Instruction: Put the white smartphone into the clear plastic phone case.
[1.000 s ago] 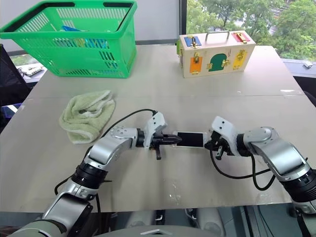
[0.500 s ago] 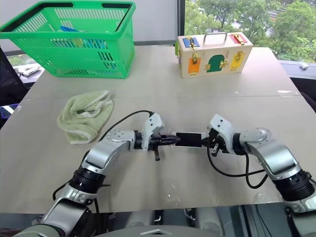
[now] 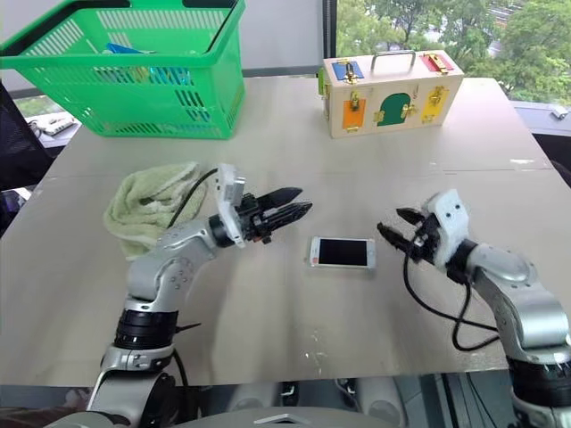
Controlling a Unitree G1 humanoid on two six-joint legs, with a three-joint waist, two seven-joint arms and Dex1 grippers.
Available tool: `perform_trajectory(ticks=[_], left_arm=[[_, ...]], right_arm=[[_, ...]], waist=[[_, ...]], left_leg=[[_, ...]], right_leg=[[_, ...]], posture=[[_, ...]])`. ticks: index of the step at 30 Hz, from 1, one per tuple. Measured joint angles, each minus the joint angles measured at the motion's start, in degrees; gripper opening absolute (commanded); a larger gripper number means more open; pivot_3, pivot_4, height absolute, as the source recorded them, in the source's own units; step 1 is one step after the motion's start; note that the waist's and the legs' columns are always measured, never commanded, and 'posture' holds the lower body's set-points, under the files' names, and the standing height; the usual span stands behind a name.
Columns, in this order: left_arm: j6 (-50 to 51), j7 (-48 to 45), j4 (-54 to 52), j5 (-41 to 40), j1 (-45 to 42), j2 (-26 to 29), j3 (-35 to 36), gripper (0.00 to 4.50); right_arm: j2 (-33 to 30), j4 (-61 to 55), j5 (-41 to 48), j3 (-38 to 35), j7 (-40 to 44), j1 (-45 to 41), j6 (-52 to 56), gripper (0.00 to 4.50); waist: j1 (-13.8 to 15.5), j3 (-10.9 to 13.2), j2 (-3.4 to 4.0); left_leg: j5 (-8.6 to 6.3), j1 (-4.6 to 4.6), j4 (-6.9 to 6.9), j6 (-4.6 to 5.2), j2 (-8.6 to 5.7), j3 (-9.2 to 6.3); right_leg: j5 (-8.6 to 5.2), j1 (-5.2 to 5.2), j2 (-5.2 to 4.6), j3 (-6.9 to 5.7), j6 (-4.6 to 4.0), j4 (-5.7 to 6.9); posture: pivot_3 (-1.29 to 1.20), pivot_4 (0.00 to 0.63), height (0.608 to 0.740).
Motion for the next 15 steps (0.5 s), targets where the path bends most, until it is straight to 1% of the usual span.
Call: perform_trajectory(ticks=[1,2,10,15], left_arm=[[0.1,-0.2,-0.9,-0.2,1.3,1.1,0.2,4.18],[0.2,-0.3,-1.3,-0.4,2.2,1.8,0.4,4.46],[1.3,-0.5,-6.4,-2.0,9.8,9.1,3.7,4.46],[3.5,0.8,-6.4,-3.3,9.8,11.3,6.8,4.46]], right_arm=[[-1.4,-0.8,0.1,-1.2,1.1,2.2,-1.1,4.49],[-2.1,-1.1,0.2,-2.0,1.8,3.6,-1.7,4.50],[-5.2,-4.0,2.3,-9.8,5.6,13.7,-5.7,4.50],[-5.1,-4.1,1.6,-11.5,5.8,19.6,-8.6,4.50]], waist=[[0.0,0.0,0.00],[-0.1,0.0,0.00],[0.0,0.0,0.00],[0.1,0.0,0.00]], left_leg=[[0.00,0.03,0.00,0.00,0.00,0.06],[0.00,0.06,0.00,0.00,0.00,0.07],[-0.01,0.11,0.00,-0.01,0.03,0.02],[-0.01,0.10,0.01,-0.01,0.01,0.04]], right_leg=[[-0.08,0.00,-0.01,0.00,-0.13,0.00],[-0.11,0.01,-0.01,0.01,-0.19,0.00],[-0.13,0.01,-0.04,0.13,-0.23,0.05],[-0.13,0.00,-0.09,0.19,-0.23,0.04]], posture=[[0.00,0.150,0.740],[0.00,0.150,0.740],[0.00,0.150,0.740],[0.00,0.150,0.740]])
